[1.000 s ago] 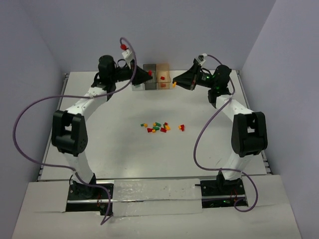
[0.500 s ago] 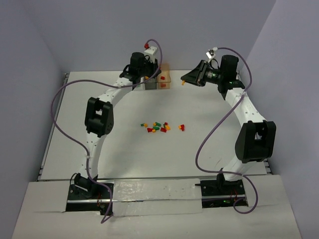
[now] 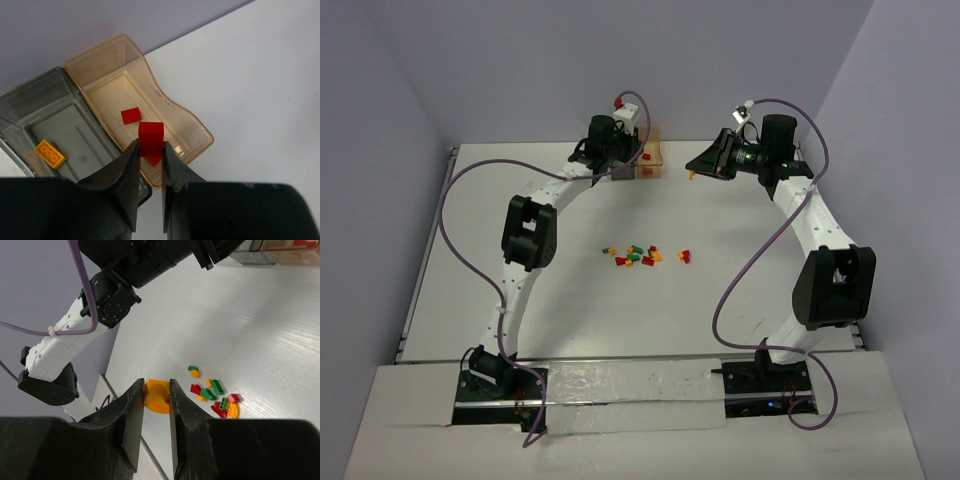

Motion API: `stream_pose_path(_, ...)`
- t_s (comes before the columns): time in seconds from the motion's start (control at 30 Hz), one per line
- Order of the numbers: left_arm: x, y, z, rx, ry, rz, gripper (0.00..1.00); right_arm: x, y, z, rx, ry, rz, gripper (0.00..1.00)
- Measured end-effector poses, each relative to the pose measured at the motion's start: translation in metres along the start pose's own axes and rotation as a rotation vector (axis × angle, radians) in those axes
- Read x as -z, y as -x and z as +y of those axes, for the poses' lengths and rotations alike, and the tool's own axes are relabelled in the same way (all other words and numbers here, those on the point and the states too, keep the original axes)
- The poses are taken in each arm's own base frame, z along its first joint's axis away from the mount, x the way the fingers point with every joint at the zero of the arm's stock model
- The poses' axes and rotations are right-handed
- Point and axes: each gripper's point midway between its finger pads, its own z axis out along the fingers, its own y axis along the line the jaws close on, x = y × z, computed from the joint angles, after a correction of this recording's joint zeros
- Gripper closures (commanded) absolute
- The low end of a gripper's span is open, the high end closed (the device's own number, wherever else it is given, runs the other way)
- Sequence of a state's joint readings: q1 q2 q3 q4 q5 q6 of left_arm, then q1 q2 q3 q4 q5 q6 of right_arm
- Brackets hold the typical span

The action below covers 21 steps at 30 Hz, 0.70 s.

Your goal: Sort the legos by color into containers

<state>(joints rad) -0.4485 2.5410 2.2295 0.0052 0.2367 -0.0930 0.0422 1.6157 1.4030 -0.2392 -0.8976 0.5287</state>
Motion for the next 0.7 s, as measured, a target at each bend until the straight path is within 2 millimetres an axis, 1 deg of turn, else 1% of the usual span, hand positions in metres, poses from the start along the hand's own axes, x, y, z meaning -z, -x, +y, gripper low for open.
stream_pose_path(0.03,-0.001,0.004,-0.001,-0.003,-0.003,-0.011,0.89,0.0,0.001,0.0,0.004,-0.001,-0.001,1.0)
stream_pose_path(0.1,-0.002,0.01,-0.003,-0.008,-0.008,-0.03,0.8,0.0,0.002,0.001,0.008,-0.002,-0.003,1.0)
stream_pose_path(0.17,-0.003,0.014,-0.004,-0.012,-0.011,-0.043,0.65,0.0,0.002,0.0,0.009,-0.007,-0.004,1.0)
stream_pose_path(0.2,-0.003,0.015,-0.005,-0.013,-0.011,-0.045,0.62,0.001,0.002,0.0,0.009,-0.009,-0.004,1.0)
stream_pose_path(0.27,-0.004,0.016,-0.005,-0.016,-0.012,-0.049,0.46,0.001,0.003,0.0,0.013,-0.013,-0.007,1.0)
stream_pose_path(0.33,-0.004,0.017,-0.006,-0.015,-0.012,-0.053,0.4,0.001,0.005,0.001,0.021,-0.015,-0.012,1.0)
stream_pose_path(0.4,-0.004,0.019,-0.006,-0.016,-0.013,-0.06,0.37,0.001,0.007,0.001,0.03,-0.018,-0.016,1.0)
stream_pose_path(0.6,-0.003,0.033,-0.006,-0.025,-0.007,-0.095,0.34,0.002,0.012,-0.002,0.059,-0.045,-0.032,1.0)
stream_pose_path(0.63,-0.003,0.036,-0.004,-0.025,-0.005,-0.103,0.33,0.001,0.013,-0.004,0.069,-0.056,-0.038,1.0)
stream_pose_path(0.7,-0.001,0.04,-0.001,-0.006,-0.002,-0.113,0.25,-0.001,0.021,-0.006,0.104,-0.087,-0.057,1.0)
